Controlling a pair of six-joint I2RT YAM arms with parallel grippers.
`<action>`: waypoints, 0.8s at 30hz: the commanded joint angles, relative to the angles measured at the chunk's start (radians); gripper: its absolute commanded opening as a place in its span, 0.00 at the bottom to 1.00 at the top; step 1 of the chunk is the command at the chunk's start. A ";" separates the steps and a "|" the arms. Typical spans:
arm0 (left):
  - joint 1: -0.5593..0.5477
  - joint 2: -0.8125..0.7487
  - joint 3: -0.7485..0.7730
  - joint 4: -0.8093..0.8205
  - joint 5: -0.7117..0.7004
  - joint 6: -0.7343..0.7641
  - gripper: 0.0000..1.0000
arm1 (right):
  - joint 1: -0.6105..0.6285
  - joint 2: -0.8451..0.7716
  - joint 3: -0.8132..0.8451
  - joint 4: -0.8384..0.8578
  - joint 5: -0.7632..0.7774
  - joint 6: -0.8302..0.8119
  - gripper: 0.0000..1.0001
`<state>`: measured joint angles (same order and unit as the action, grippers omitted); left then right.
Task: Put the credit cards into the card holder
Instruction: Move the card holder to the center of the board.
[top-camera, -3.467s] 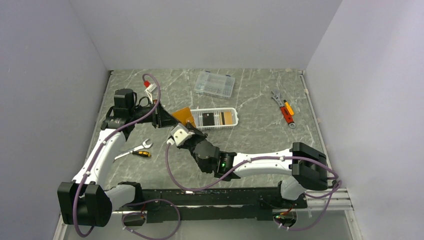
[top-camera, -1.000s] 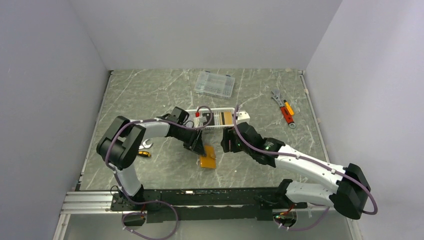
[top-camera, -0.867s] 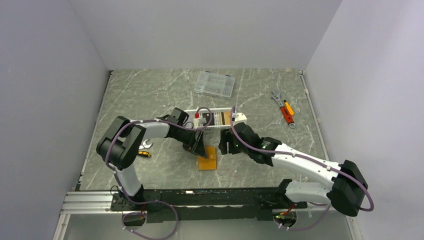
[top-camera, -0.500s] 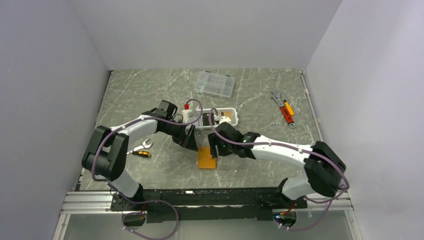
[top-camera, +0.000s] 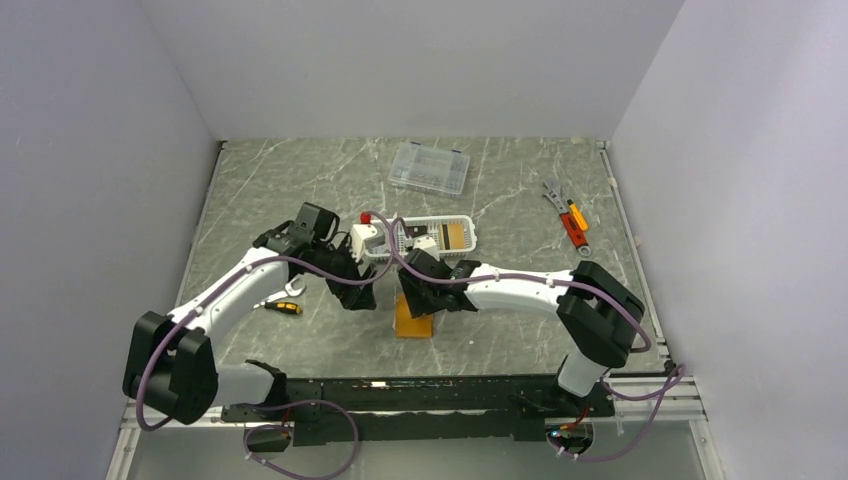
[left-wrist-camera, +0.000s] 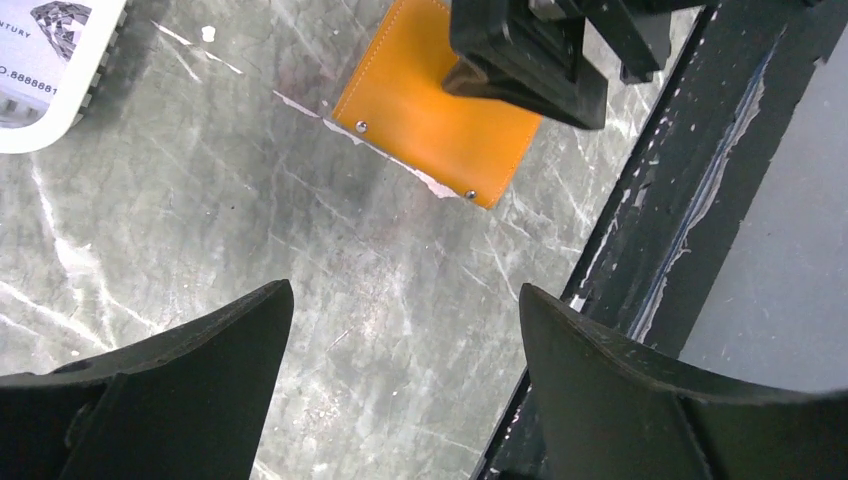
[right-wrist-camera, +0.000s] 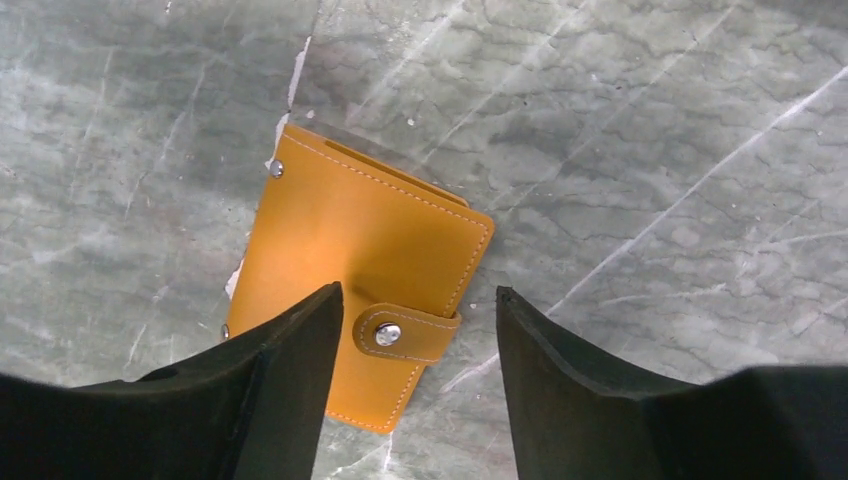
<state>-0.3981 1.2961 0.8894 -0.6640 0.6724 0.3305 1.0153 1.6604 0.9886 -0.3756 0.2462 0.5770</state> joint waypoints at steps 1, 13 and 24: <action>-0.039 -0.054 0.006 -0.003 -0.053 0.074 0.88 | -0.006 -0.016 -0.009 -0.043 0.039 0.025 0.57; -0.225 -0.041 0.001 0.047 -0.175 0.078 0.87 | -0.082 -0.137 -0.167 0.064 -0.066 0.092 0.32; -0.023 0.103 0.199 0.041 -0.072 0.011 0.82 | -0.300 -0.322 -0.141 0.082 -0.289 0.039 0.62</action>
<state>-0.5499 1.3579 0.9554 -0.6422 0.5083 0.3717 0.8150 1.4364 0.7807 -0.3069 0.0555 0.6510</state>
